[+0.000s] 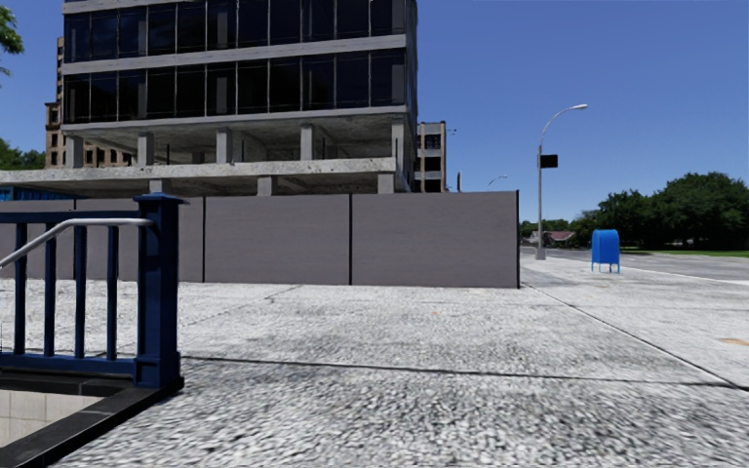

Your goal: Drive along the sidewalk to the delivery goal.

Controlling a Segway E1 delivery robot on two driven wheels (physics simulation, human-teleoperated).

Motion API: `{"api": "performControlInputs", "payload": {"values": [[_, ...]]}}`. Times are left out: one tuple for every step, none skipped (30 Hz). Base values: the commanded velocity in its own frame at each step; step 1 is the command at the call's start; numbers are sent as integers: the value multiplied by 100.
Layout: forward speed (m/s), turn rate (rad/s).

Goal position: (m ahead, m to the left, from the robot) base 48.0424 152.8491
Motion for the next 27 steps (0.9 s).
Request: {"api": "performControlInputs", "payload": {"values": [[147,0],[147,0],[147,0],[147,0],[148,0],[148,0],[149,0],[149,0],[150,0],[150,0],[151,0],[151,0],[151,0],[151,0],[152,0],[152,0],[152,0],[152,0],[152,1],[152,14],[152,14],[152,39],[152,48],[152,48],[152,50],[152,51],[153,52]]}}
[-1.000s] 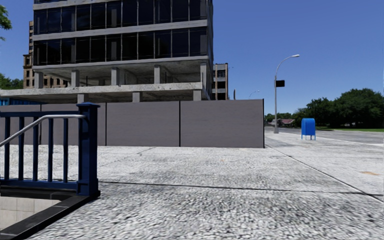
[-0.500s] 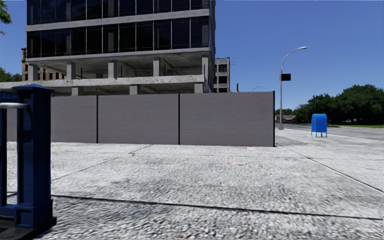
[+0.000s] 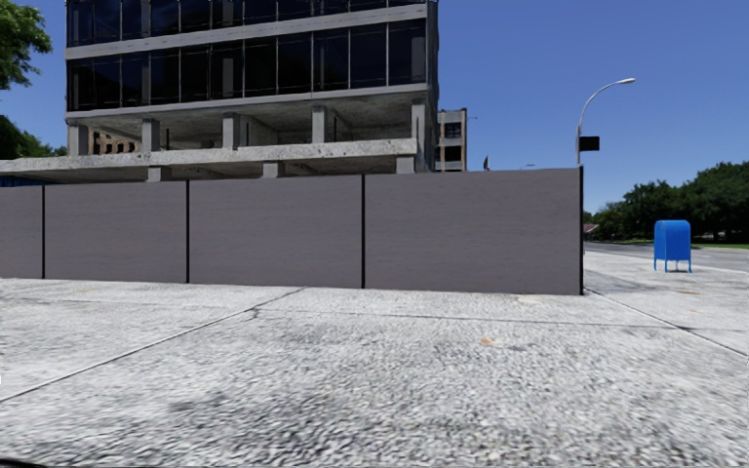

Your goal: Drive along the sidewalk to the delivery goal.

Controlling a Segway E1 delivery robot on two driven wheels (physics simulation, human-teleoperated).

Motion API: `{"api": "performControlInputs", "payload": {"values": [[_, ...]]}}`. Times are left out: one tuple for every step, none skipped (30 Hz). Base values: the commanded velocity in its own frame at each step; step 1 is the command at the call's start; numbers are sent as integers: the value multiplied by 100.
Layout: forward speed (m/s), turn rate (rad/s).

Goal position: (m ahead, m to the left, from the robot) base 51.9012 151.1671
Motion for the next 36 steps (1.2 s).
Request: {"api": "performControlInputs", "payload": {"values": [[153,52],[153,52],[154,52],[161,52],[161,52],[166,52],[167,56],[167,56],[168,57],[168,58],[168,58],[168,58],[169,58],[176,58],[176,58],[182,58],[190,58],[194,60],[194,60],[195,62],[196,65],[196,65],[196,67],[196,67],[197,67],[197,67],[198,68],[198,68],[198,68],[198,68],[198,68],[198,68],[198,68],[198,68],[198,68],[198,68]]}}
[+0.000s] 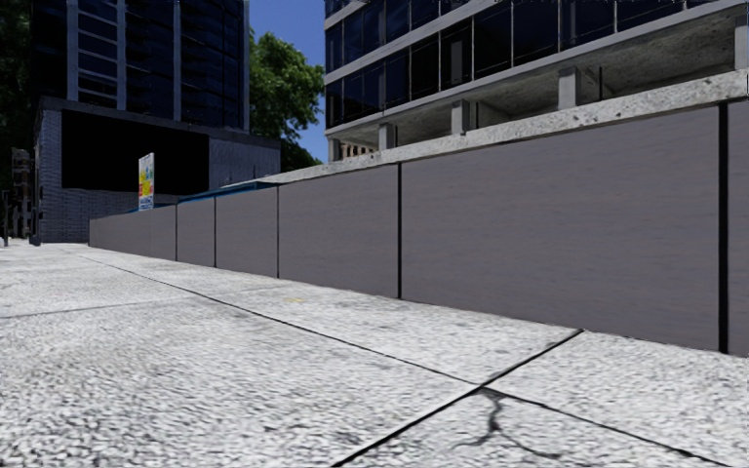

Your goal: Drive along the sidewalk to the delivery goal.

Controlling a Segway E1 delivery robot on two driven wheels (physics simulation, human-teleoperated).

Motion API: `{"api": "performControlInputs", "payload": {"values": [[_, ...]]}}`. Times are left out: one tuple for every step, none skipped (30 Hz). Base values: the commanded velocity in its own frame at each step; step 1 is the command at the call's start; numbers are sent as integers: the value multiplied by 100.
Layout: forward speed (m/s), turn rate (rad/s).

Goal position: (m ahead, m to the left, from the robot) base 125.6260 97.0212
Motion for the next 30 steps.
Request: {"api": "performControlInputs", "payload": {"values": [[198,68],[198,68],[198,68],[198,68],[198,68],[198,68],[198,68],[198,68],[198,68],[198,68],[198,68],[198,68],[198,68],[198,68],[198,68],[198,68],[198,68],[198,68],[198,68],[198,68],[198,68],[198,68],[198,68],[198,68],[198,68],[198,68],[198,68],[198,67],[198,67],[198,66]]}}
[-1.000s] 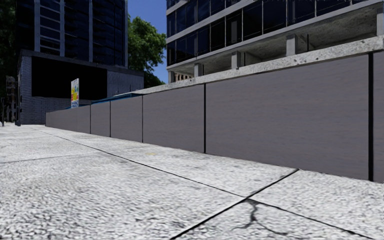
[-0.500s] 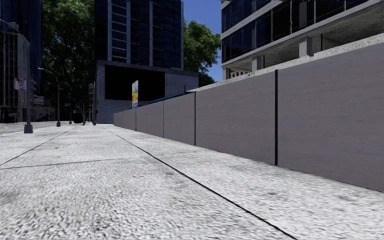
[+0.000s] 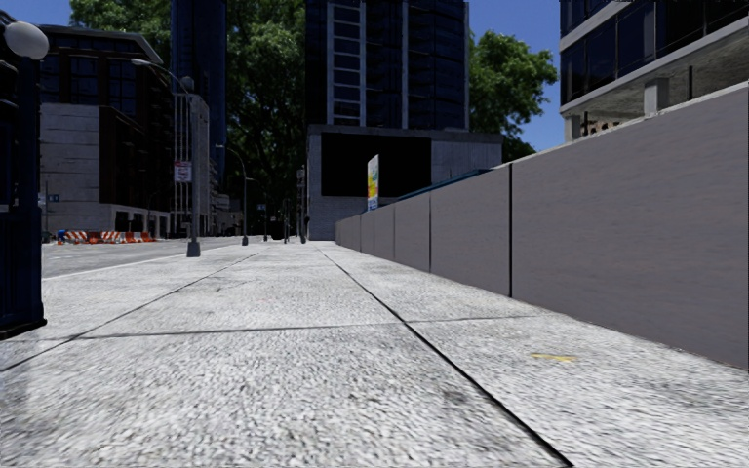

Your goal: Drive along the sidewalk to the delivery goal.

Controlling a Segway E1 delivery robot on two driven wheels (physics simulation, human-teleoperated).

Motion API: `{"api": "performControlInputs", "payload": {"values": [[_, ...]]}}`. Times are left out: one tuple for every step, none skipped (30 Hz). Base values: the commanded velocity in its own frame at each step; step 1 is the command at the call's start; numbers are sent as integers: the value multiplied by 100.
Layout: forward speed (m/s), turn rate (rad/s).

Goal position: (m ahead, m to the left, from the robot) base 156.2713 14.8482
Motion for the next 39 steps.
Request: {"api": "performControlInputs", "payload": {"values": [[198,65],[198,65],[198,65],[198,64],[198,60],[198,60],[198,0],[198,0],[198,0],[198,0],[198,0],[198,0],[198,0],[198,0],[198,0],[198,0],[198,0],[198,0],[198,0],[198,0],[198,0],[198,0],[198,0],[198,0],[198,0],[198,0],[198,0],[198,0],[198,0],[198,0],[198,0],[198,0],[198,0],[198,0],[198,0],[198,0],[198,0],[198,0],[198,0]]}}
